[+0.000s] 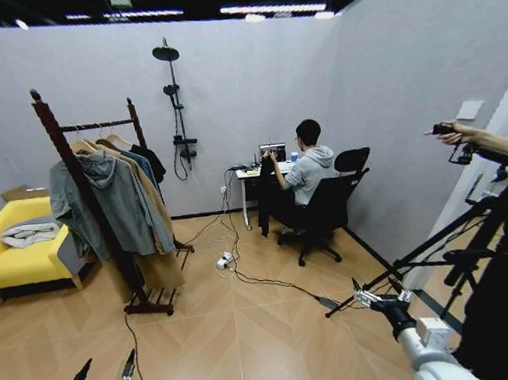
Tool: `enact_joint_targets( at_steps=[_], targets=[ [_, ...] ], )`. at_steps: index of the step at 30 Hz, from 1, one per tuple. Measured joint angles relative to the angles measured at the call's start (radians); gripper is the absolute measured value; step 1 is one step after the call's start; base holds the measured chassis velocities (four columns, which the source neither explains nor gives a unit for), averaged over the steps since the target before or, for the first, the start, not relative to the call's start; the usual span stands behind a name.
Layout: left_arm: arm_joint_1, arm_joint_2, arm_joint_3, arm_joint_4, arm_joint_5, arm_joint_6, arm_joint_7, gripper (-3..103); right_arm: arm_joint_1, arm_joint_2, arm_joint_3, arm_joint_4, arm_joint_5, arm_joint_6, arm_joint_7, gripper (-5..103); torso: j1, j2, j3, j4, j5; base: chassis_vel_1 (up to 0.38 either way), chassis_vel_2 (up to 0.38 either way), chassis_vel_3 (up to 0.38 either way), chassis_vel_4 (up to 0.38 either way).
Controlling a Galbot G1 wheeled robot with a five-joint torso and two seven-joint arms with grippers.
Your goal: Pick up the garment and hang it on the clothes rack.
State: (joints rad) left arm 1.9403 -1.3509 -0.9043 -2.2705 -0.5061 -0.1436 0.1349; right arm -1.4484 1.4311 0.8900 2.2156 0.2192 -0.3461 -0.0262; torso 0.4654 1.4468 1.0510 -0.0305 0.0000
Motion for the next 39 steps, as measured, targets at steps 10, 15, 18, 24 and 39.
enact_joint_targets(
  at_steps=[10,15,18,24,39],
  targets=[
    [0.000,0.000,0.000,0.000,0.000,0.000,0.000,100,-0.041,-0.043,-0.026,0.026,0.033,0.086,-0.141,100,0.000,0.000,0.000,0.0001,0.0000,0.000,0.000,0.000,0.000],
    [0.000,0.000,0.000,0.000,0.000,0.000,0.000,100,-0.098,-0.065,-0.034,0.029,0.013,0.144,-0.177,100,0.000,0.000,0.000,-0.0002,-0.0001,0.000,0.000,0.000,0.000],
    [0.000,0.000,0.000,0.000,0.000,0.000,0.000,100,-0.081,-0.065,-0.032,0.005,0.011,0.145,-0.155,100,0.000,0.000,0.000,0.0000,0.0002,0.000,0.000,0.000,0.000],
    [0.000,0.000,0.000,0.000,0.000,0.000,0.000,100,-0.051,-0.061,-0.032,-0.002,0.009,0.112,-0.132,100,0.000,0.000,0.000,0.0000,0.0001,0.000,0.000,0.000,0.000],
    [0.000,0.000,0.000,0.000,0.000,0.000,0.000,100,0.037,-0.084,-0.032,-0.088,0.039,0.101,-0.150,100,0.000,0.000,0.000,0.0000,0.0001,0.000,0.000,0.000,0.000]
  ],
)
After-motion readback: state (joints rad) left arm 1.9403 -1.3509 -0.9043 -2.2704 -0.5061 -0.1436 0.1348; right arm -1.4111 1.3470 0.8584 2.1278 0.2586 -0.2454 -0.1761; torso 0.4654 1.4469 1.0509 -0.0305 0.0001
